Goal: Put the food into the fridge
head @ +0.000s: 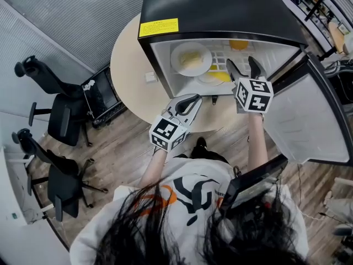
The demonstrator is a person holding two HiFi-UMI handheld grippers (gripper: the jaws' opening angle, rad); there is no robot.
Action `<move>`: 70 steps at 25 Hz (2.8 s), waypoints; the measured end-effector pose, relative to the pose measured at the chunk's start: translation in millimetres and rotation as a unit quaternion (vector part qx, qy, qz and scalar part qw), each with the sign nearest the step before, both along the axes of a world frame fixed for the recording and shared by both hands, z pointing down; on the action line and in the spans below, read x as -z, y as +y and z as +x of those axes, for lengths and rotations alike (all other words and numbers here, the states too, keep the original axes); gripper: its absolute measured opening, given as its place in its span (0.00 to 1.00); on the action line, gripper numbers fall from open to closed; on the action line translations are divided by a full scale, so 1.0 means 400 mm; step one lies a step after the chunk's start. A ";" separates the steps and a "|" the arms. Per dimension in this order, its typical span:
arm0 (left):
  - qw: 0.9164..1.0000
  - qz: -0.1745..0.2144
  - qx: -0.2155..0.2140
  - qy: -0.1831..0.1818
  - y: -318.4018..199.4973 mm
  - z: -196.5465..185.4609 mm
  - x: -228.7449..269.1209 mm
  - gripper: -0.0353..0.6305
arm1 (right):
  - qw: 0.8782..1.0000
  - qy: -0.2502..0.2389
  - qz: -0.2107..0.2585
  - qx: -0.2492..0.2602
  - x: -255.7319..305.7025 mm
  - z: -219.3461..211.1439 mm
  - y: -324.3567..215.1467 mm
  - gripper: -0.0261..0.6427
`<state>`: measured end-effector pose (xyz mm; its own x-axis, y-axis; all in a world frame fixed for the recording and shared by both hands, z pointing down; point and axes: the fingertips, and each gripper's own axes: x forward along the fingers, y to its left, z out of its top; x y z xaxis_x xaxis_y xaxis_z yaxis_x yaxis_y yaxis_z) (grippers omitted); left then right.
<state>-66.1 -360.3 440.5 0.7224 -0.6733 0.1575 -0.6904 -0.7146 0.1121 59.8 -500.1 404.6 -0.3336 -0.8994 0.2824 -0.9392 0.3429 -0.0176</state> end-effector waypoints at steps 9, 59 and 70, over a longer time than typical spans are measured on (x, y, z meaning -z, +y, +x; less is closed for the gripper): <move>1.000 0.010 0.011 0.007 0.067 -0.030 0.026 0.08 | 0.998 -0.060 -0.004 0.004 0.005 -0.044 0.183 0.50; 1.000 0.006 0.004 0.004 0.687 0.193 0.054 0.08 | 0.986 -0.120 -0.099 0.052 -0.113 0.029 0.986 0.11; 0.999 0.016 0.038 0.004 0.875 0.218 0.054 0.08 | 0.984 -0.114 -0.098 0.091 -0.114 0.046 1.165 0.11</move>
<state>21.2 -10.2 419.0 0.6708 -0.7301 0.1302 -0.7415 -0.6641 0.0959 78.3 -34.2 450.4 -0.5588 -0.7546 0.3438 -0.8266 0.4736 -0.3040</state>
